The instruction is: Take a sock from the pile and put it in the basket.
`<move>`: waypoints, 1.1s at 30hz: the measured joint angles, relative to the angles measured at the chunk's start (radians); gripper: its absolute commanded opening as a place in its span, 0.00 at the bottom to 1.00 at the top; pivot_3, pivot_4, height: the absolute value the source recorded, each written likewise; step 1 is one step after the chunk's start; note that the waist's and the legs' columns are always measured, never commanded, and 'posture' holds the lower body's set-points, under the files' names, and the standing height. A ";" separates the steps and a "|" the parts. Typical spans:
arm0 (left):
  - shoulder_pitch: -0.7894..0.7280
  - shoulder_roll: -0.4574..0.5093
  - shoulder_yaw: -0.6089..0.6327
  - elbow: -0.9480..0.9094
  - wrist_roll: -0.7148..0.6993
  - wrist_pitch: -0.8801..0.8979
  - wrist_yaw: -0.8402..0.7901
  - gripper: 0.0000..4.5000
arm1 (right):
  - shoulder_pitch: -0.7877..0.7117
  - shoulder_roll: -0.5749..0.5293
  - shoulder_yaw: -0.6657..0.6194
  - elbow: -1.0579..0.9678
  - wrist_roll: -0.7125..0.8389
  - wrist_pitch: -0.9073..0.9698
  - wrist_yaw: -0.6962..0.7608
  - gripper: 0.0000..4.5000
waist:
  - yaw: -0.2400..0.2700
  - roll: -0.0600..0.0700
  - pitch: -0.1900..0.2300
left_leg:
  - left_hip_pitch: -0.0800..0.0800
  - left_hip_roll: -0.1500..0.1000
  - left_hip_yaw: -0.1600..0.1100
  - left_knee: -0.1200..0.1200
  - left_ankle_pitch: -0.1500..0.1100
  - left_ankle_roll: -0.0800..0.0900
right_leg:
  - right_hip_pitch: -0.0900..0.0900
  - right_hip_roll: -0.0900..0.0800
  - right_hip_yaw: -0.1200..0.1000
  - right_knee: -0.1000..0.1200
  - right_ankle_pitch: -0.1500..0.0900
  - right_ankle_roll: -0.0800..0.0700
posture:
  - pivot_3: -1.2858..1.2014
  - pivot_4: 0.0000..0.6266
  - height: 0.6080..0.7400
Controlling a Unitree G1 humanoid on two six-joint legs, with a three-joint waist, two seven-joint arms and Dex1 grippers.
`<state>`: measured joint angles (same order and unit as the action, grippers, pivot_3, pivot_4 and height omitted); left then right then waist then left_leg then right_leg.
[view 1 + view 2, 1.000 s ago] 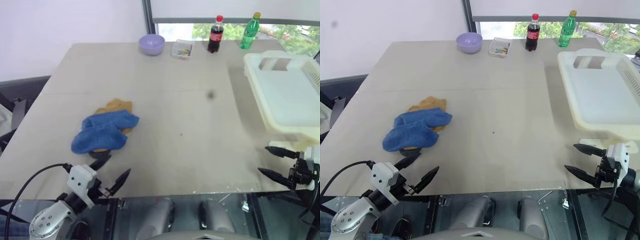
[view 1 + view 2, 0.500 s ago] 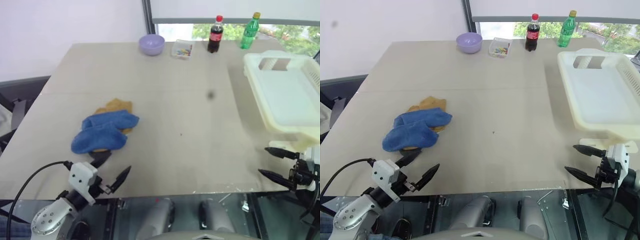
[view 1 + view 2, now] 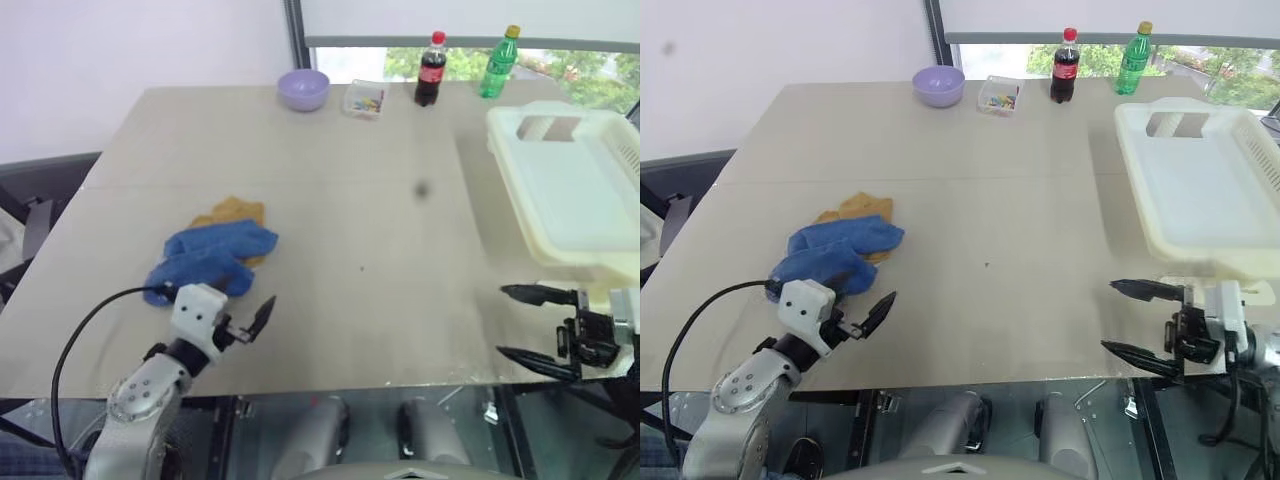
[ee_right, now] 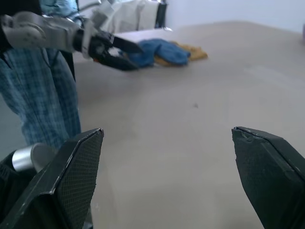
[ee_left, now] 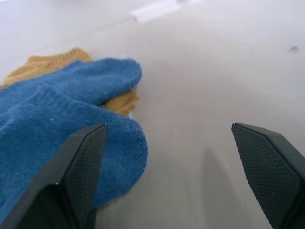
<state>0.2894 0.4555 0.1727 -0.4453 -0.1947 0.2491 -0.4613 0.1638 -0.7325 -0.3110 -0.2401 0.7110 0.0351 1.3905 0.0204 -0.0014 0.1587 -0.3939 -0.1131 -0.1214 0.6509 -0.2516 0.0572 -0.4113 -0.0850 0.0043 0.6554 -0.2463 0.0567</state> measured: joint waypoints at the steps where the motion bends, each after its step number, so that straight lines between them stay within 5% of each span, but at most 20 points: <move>1: -0.005 -0.001 -0.006 0.000 0.008 0.014 0.009 1.00 | -0.010 0.001 0.002 -0.007 0.000 0.001 -0.002 0.98 | 0.001 0.000 0.000 | 0.000 0.000 0.000 0.000 0.000 0.000 | 0.000 0.000 0.000 0.000 0.000 0.000 | 0.52 0.24 1.00; 13: -0.017 -0.011 -0.019 -0.005 0.053 0.096 0.072 1.00 | -0.035 0.002 0.024 -0.006 -0.021 0.001 -0.005 0.98 | 0.008 0.000 0.000 | 0.001 0.000 0.000 0.000 0.000 0.000 | 0.000 0.000 0.000 0.002 0.000 0.000 | 0.52 0.24 1.00; 23: -0.071 0.021 -0.078 0.046 0.160 0.064 0.085 0.01 | -0.051 0.011 0.035 0.013 -0.042 -0.005 -0.016 1.00 | 0.019 0.000 0.000 | 0.001 0.000 0.000 0.000 0.000 0.000 | 0.000 0.000 0.000 0.002 0.000 0.000 | 0.52 0.24 1.00; 33: -0.074 0.010 -0.074 0.068 0.162 0.042 0.087 0.01 | -0.034 0.012 0.035 0.014 -0.052 -0.017 -0.029 1.00 | 0.019 0.001 -0.001 | 0.001 0.000 0.000 0.000 0.000 0.000 | 0.000 0.000 0.000 0.002 0.000 0.000 | 0.52 0.24 1.00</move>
<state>0.2156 0.4656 0.0991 -0.3776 -0.0329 0.2913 -0.3745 0.1300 -0.7209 -0.2756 -0.2259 0.6591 0.0178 1.3617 0.0397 -0.0004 0.1577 -0.3924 -0.1131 -0.1210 0.6510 -0.2515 0.0569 -0.4113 -0.0851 0.0047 0.6576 -0.2463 0.0566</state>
